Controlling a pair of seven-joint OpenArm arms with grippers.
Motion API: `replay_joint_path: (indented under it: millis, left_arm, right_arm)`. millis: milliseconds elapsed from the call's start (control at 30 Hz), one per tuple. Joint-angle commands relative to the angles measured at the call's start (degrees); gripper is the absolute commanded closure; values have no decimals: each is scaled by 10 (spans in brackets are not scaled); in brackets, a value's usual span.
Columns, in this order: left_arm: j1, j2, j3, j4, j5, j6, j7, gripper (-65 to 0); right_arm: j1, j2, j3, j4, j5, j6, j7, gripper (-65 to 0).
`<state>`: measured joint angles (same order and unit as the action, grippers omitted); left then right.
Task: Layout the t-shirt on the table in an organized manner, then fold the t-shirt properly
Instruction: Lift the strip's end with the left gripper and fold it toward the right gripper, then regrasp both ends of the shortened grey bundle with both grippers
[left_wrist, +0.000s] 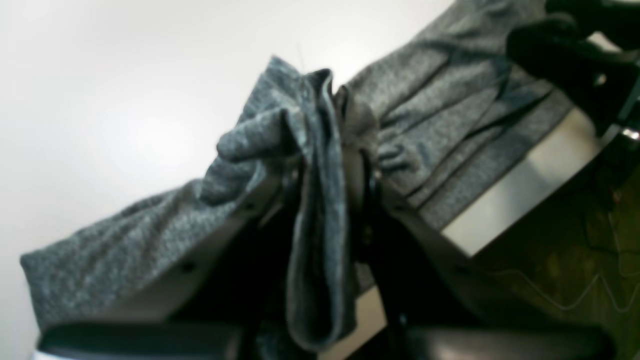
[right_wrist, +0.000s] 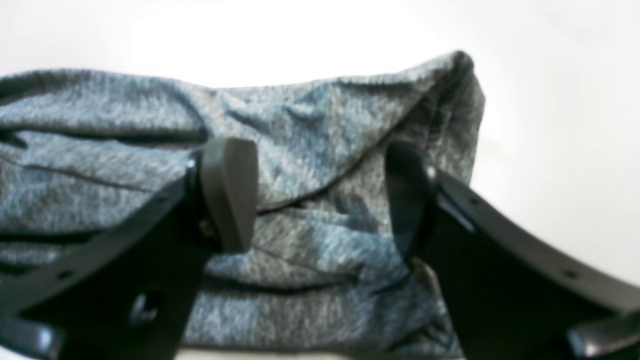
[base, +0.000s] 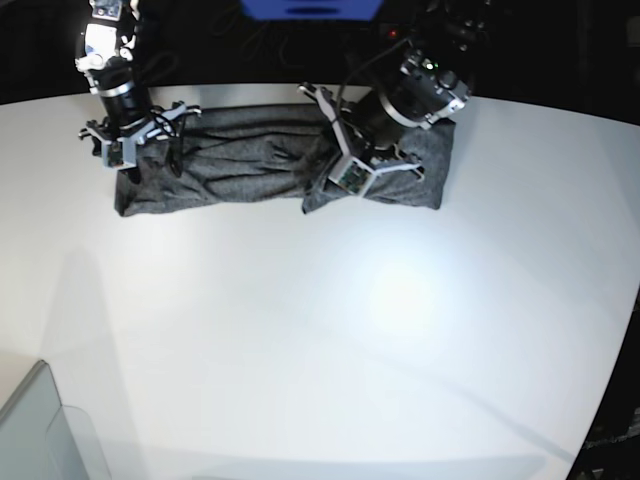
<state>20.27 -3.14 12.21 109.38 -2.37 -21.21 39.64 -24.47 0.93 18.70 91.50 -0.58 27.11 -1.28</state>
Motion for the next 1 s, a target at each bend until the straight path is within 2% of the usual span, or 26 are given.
replay_joint_path:
  millis: [0,133,367,500,667,800,967]
  left_arm:
    - [-4,3,1,9,-6,-2,-15,-1]
    - [-4,2,1,9,-8,-7,-15,-22]
    - [-4,5,6,12,-9,-7,-15,-222]
    - [-4,2,33,15,-9,-7,-15,-279]
    - [-5,3,63,23,-9,-7,-23,-285]
    - [-1,-2,57,37,-7,-2,-76,-284]
    - [-1,4,-21,31,-8,-2,-79,-283]
  right_arm:
    - [1,3,2,11,9,1,17,-406]
    - [1,3,2,11,9,1,16,-406]
    - [0,3,2,11,9,1,15,-406]
    - [0,3,2,11,9,1,15,-406]
    - [0,3,2,11,9,1,15,-406]
    - [0,3,2,11,9,1,15,-406]
    - [0,3,2,11,9,1,17,-406]
